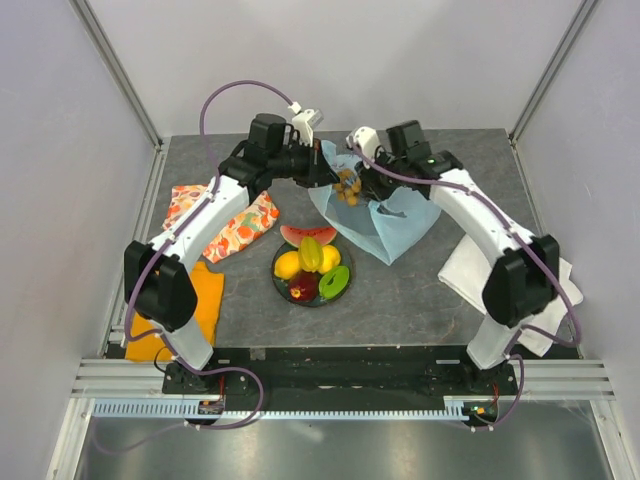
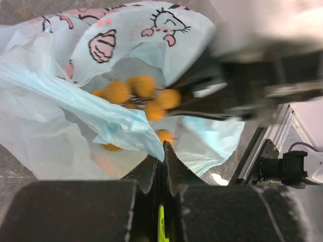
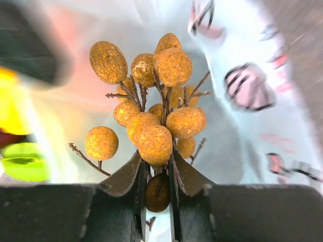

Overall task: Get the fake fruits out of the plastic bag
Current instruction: Take out the fake fruit from the plastic bag.

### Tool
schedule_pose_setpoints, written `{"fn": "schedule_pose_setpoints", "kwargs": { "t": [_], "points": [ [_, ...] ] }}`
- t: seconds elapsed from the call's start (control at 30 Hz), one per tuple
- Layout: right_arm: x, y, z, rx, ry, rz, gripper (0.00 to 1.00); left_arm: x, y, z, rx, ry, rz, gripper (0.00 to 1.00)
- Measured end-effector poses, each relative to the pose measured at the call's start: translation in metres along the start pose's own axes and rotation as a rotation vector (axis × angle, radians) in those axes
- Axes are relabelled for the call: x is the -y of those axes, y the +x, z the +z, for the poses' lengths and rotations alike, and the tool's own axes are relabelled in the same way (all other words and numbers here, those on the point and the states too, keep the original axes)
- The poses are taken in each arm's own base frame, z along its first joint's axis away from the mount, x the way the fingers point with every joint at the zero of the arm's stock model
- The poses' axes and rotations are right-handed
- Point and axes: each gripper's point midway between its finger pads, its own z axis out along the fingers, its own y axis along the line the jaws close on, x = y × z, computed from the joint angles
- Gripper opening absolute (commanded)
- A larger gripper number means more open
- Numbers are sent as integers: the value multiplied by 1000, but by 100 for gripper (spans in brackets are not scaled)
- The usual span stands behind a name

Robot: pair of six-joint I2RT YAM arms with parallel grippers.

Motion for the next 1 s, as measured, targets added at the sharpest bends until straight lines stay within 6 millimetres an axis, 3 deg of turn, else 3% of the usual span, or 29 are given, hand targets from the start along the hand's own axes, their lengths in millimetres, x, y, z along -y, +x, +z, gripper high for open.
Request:
{"fn": "schedule_pose_setpoints", "kwargs": {
  "t": [0.17,0.4,0.53,0.77,0.9,1.0],
  "points": [
    [-4,-46,-60,151,36,-47,12,-1,-19,2,33,-11,17,2],
    [-11,-65,-100,229,49,-57,12,-9,-43,12,71,-31,58,2],
    [-27,-91,-126,334,-5,-31,12,-11,-44,13,70,-36,65,2],
    [-50,-162,-179,583,-103,-12,11,-13,-43,13,67,-37,85,2],
    [-66,-168,-195,627,-162,-16,11,-15,-42,13,63,-41,98,2],
    [-77,-153,-201,602,-184,-33,11,-17,-43,11,65,-42,104,38]
  ]
}}
